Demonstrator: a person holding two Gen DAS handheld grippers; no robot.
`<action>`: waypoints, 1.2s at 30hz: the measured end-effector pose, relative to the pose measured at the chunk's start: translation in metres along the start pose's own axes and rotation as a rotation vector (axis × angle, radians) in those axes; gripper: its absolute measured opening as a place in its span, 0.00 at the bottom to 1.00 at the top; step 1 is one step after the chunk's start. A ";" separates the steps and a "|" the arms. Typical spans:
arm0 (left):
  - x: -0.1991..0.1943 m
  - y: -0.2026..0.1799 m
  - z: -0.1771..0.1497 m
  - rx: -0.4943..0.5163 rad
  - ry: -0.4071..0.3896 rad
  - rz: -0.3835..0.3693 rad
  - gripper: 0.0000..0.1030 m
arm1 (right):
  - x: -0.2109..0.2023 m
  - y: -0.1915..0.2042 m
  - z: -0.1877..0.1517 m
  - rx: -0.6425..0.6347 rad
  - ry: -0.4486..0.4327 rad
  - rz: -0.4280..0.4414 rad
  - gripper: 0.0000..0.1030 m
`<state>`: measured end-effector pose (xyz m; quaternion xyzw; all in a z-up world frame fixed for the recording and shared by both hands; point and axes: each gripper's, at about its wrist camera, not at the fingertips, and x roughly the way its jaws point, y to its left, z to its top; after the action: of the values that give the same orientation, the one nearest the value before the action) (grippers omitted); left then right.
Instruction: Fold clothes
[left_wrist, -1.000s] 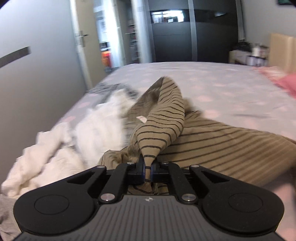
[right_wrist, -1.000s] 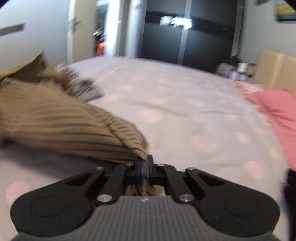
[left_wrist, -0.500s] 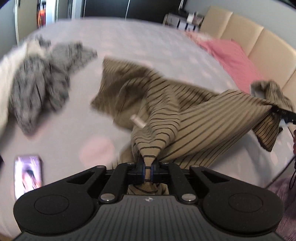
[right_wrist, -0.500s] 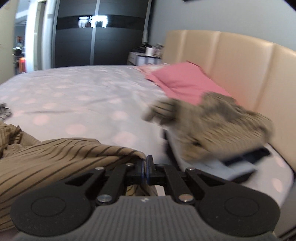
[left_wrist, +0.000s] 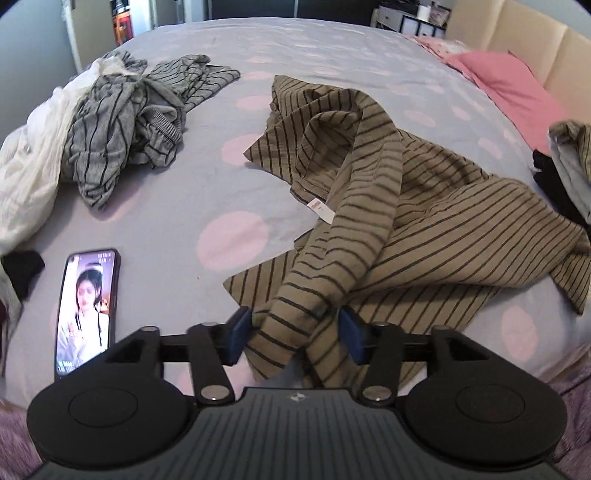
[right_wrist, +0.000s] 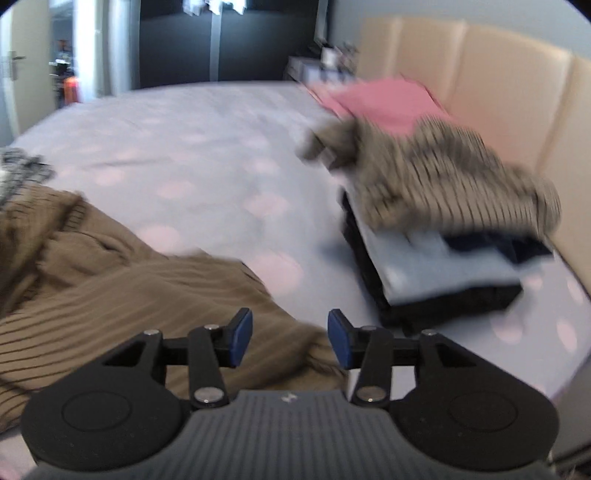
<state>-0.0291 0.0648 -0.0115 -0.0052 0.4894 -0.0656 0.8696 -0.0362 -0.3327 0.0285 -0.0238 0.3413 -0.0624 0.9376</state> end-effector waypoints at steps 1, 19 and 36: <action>0.000 0.000 -0.001 -0.007 0.006 0.003 0.49 | -0.006 0.006 0.003 -0.018 -0.021 0.039 0.52; 0.046 -0.006 0.005 -0.109 0.199 -0.060 0.56 | 0.005 0.169 0.036 -0.611 -0.115 0.436 0.63; 0.092 -0.007 0.044 -0.075 0.294 -0.098 0.21 | 0.128 0.303 0.082 -1.462 -0.179 0.625 0.62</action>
<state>0.0547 0.0447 -0.0669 -0.0516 0.6127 -0.0895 0.7835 0.1443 -0.0489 -0.0166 -0.5408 0.2100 0.4448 0.6824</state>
